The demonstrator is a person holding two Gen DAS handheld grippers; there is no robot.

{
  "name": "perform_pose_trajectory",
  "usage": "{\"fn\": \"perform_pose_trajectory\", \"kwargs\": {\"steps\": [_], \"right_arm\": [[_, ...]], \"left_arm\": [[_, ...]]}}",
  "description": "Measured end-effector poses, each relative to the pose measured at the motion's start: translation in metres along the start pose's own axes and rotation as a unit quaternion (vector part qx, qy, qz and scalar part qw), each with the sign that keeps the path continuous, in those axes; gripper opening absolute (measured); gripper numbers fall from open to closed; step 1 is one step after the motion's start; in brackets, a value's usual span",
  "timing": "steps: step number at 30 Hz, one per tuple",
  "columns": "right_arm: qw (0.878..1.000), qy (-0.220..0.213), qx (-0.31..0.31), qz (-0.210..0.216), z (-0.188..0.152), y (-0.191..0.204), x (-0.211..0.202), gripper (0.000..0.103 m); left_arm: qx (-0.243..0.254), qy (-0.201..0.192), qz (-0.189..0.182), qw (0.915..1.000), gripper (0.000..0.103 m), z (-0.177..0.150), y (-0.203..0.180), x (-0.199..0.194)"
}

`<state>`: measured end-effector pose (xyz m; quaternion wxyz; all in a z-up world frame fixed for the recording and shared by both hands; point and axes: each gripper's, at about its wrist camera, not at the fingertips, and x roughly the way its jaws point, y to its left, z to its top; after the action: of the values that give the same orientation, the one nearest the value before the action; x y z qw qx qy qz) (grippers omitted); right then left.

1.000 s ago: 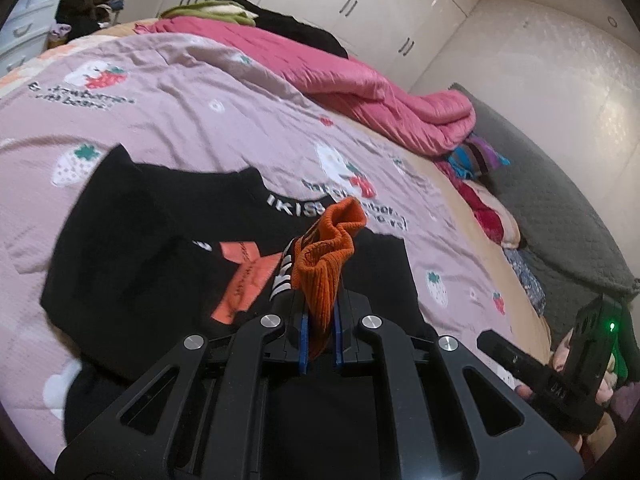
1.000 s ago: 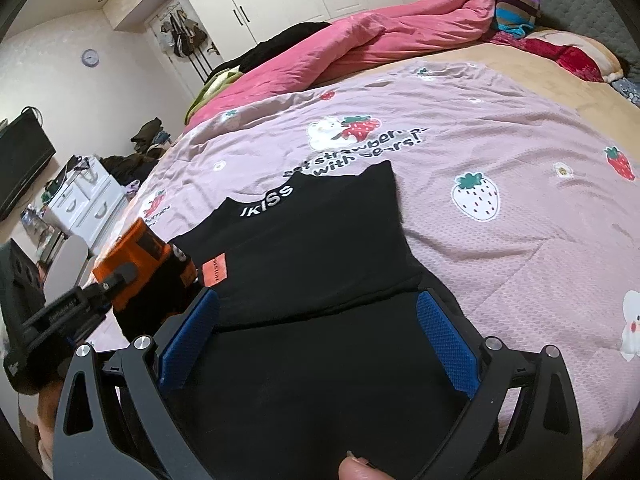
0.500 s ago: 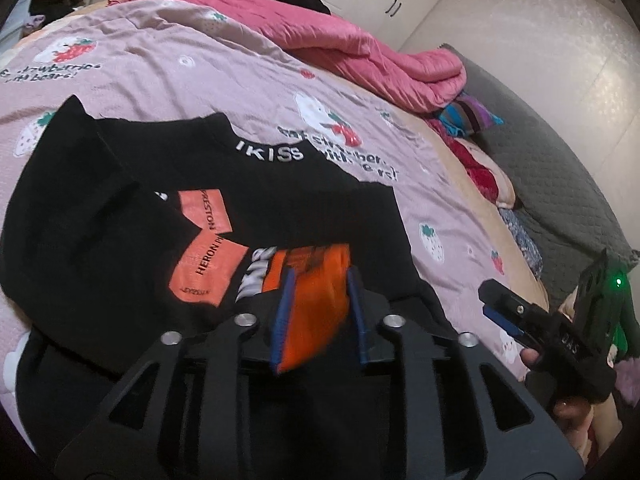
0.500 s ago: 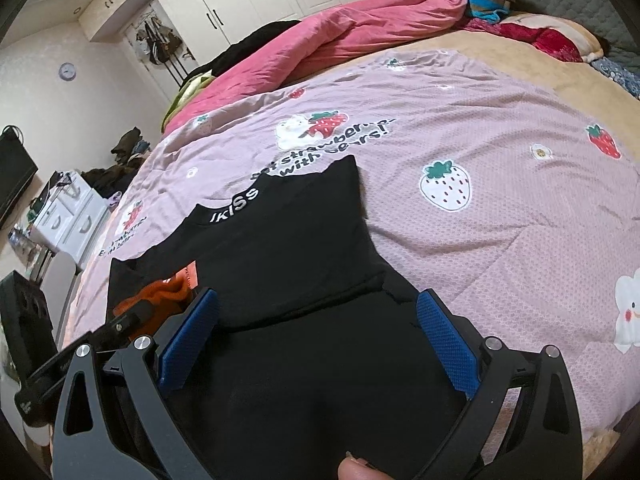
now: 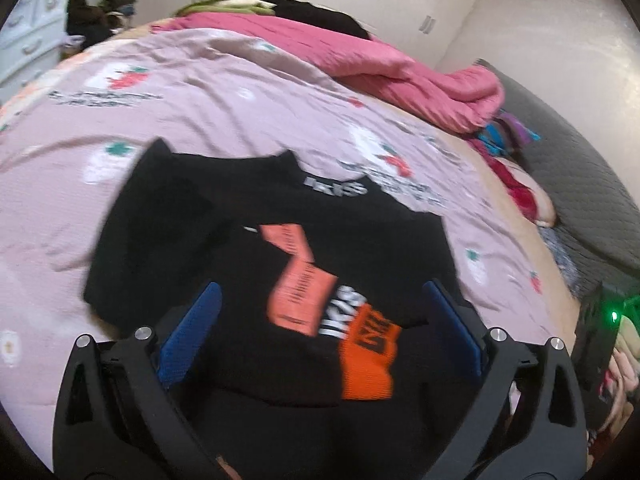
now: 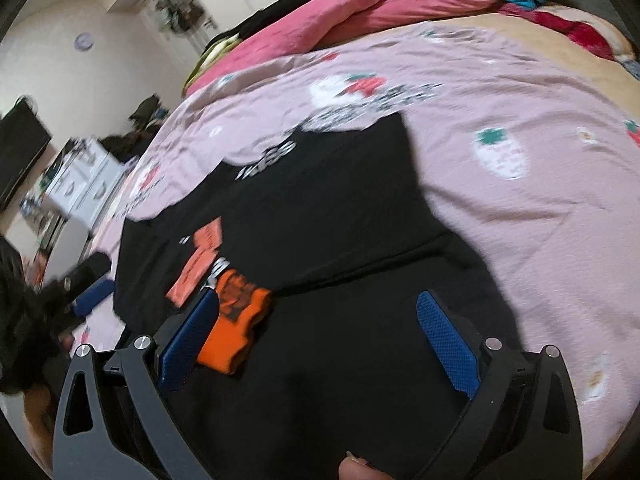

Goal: Fold small clothes
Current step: 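Lower the cuff onto the folded sleeve and open the left tool, then grasp the orange cuff and shirt side with the right tool and fold inward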

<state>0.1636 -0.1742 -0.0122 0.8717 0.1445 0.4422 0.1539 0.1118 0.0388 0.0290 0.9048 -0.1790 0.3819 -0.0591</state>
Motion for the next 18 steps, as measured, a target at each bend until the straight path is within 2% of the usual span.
{"fn": "perform_pose_trajectory", "kwargs": {"steps": [4,6,7,10,12,13,14,15,18], "right_arm": [[0.999,0.03,-0.023,0.013,-0.005,0.023,0.025,0.098],[0.999,0.041,-0.028,0.02,-0.006,0.032,0.038,0.091],[0.998,0.045,-0.028,0.021,-0.006,0.035,0.043,0.083],[0.997,0.066,-0.02,0.025,-0.008,0.04,0.066,0.07],[0.997,0.066,-0.025,0.015,-0.01,0.043,0.075,0.049],[0.997,0.06,-0.043,0.013,-0.01,0.049,0.075,0.03],[0.997,0.056,-0.057,0.011,-0.011,0.055,0.075,0.016],[0.996,0.049,-0.076,0.019,-0.01,0.063,0.071,0.011],[0.993,0.01,-0.116,0.038,0.002,0.082,0.049,0.01]], "left_arm": [[-0.016,-0.005,0.022,0.9996,0.094,0.004,0.019,-0.008],[-0.025,-0.007,0.028,0.9993,0.094,0.003,0.027,-0.012],[-0.03,-0.008,0.031,0.9991,0.094,0.003,0.032,-0.015],[-0.043,-0.008,0.036,0.9984,0.094,0.0,0.044,-0.02],[-0.052,-0.008,0.04,0.9978,0.094,-0.001,0.051,-0.022],[-0.056,-0.008,0.041,0.9975,0.094,-0.002,0.054,-0.023],[-0.061,-0.008,0.041,0.9973,0.094,-0.002,0.057,-0.024],[-0.066,-0.009,0.041,0.9969,0.094,-0.002,0.061,-0.025],[-0.077,-0.011,0.044,0.996,0.094,-0.003,0.069,-0.028]]}}
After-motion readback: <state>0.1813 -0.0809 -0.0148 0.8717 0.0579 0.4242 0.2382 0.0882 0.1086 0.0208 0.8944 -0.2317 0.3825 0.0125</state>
